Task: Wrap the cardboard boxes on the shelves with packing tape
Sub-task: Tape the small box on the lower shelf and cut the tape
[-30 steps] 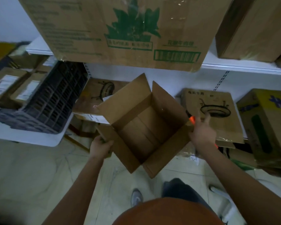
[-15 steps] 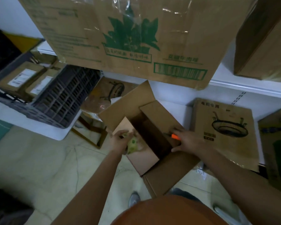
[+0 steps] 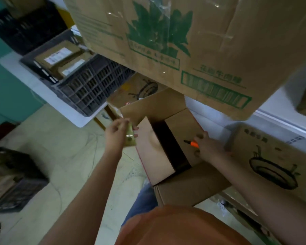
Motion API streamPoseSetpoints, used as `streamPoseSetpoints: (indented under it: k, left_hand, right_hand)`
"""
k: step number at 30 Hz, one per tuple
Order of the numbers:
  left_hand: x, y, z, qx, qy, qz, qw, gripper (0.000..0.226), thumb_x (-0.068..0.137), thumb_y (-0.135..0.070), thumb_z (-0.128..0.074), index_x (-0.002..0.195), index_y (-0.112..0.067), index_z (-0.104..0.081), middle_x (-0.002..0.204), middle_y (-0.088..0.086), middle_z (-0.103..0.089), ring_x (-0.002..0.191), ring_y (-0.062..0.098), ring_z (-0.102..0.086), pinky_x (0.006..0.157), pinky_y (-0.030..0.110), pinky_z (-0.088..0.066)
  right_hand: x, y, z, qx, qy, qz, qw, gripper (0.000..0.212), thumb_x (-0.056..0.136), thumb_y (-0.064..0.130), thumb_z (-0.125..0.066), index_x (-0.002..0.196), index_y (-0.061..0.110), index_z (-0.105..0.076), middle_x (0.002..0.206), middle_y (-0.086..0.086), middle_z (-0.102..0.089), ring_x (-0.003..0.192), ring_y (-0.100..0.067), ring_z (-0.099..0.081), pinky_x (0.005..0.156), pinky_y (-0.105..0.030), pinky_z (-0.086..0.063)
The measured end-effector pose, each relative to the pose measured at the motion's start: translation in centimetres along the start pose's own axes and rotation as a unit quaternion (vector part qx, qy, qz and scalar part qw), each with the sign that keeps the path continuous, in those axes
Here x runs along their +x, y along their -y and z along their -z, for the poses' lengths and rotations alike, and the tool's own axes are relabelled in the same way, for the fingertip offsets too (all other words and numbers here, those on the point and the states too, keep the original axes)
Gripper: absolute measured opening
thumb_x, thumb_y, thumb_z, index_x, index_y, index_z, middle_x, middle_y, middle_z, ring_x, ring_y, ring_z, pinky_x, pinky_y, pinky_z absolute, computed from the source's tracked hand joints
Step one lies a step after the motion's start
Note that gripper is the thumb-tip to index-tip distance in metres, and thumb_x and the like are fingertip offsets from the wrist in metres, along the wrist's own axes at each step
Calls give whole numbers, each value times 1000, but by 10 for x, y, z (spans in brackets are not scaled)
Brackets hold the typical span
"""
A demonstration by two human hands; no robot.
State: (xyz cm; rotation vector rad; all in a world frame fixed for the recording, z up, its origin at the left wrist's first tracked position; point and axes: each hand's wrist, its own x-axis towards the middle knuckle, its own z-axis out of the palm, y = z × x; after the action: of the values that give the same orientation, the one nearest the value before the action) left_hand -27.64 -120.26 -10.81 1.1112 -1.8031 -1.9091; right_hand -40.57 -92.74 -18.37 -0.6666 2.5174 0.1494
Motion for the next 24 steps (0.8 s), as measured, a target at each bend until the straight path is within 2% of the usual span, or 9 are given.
streamPoseSetpoints:
  k: [3, 6, 8, 10, 13, 14, 17, 21, 24]
  left_hand:
    - [25, -27, 17, 60, -79, -118, 988, 14, 100, -26, -57, 98, -16, -67, 79, -6, -75, 64, 12, -70, 62, 33, -60]
    - [56, -39, 21, 284, -144, -219, 922, 20, 98, -31, -53, 111, -26, -68, 97, -3, -70, 75, 17, -65, 70, 36, -56]
    - [75, -39, 11, 415, -110, -222, 875, 30, 100, -26, -50, 128, -24, -59, 89, 2, -61, 70, 23, -61, 62, 33, -47]
    - [89, -35, -4, 495, -46, -201, 844, 41, 99, -30, -53, 139, -23, -45, 89, 2, -57, 70, 25, -58, 61, 35, -48]
    - [103, -17, -21, 556, 47, -184, 809, 51, 94, -40, -59, 133, -15, -38, 106, 12, -64, 84, 32, -65, 69, 46, -57]
    - [107, -10, -25, 570, 58, -190, 797, 52, 93, -40, -60, 131, -13, -38, 110, 16, -63, 88, 35, -66, 73, 48, -56]
    - [115, -3, -29, 595, 34, -229, 770, 42, 92, -32, -59, 124, -9, -44, 109, 19, -62, 94, 39, -63, 79, 48, -51]
    - [111, -6, -26, 578, 12, -247, 778, 26, 95, -18, -52, 118, -8, -46, 93, 16, -61, 73, 32, -60, 57, 41, -51]
    - [83, -2, -21, 569, -6, -286, 771, 20, 96, -17, -51, 114, -9, -49, 85, 9, -59, 60, 26, -53, 46, 34, -43]
  right_hand:
    - [12, -7, 0, -16, 4, -6, 1000, 68, 93, 39, -61, 150, 27, -27, 157, -17, -7, 114, -33, -58, 88, -39, -51]
    - [19, -8, -6, -3, 29, -3, 1000, 72, 91, 46, -62, 151, 28, -26, 156, -17, -9, 114, -34, -58, 89, -42, -52]
    - [19, -9, -8, 17, 35, 14, 999, 75, 88, 53, -63, 149, 28, -26, 155, -13, -14, 118, -33, -55, 91, -43, -51]
    - [11, -4, -3, 40, -9, 45, 998, 75, 88, 56, -61, 148, 28, -26, 155, -6, -20, 120, -29, -54, 89, -41, -52]
    - [-14, 24, 9, 98, -150, 158, 971, 69, 95, 55, -52, 153, 37, -21, 160, 12, -15, 113, -14, -58, 80, -34, -56]
    - [-21, 38, 11, 103, -154, 219, 958, 67, 96, 55, -50, 154, 41, -18, 162, 18, -9, 109, -9, -59, 76, -30, -56]
    - [-25, 65, -9, 27, -71, 352, 933, 63, 97, 51, -51, 152, 37, -27, 163, 20, -9, 100, -11, -63, 73, -26, -47]
    - [-10, 55, -29, -12, 9, 270, 963, 60, 98, 39, -55, 153, 26, -34, 162, 12, -23, 124, -17, -55, 97, -33, -47]
    - [-6, 49, -33, -9, 53, 259, 964, 63, 98, 42, -54, 154, 26, -31, 161, 10, -26, 129, -19, -50, 102, -36, -45]
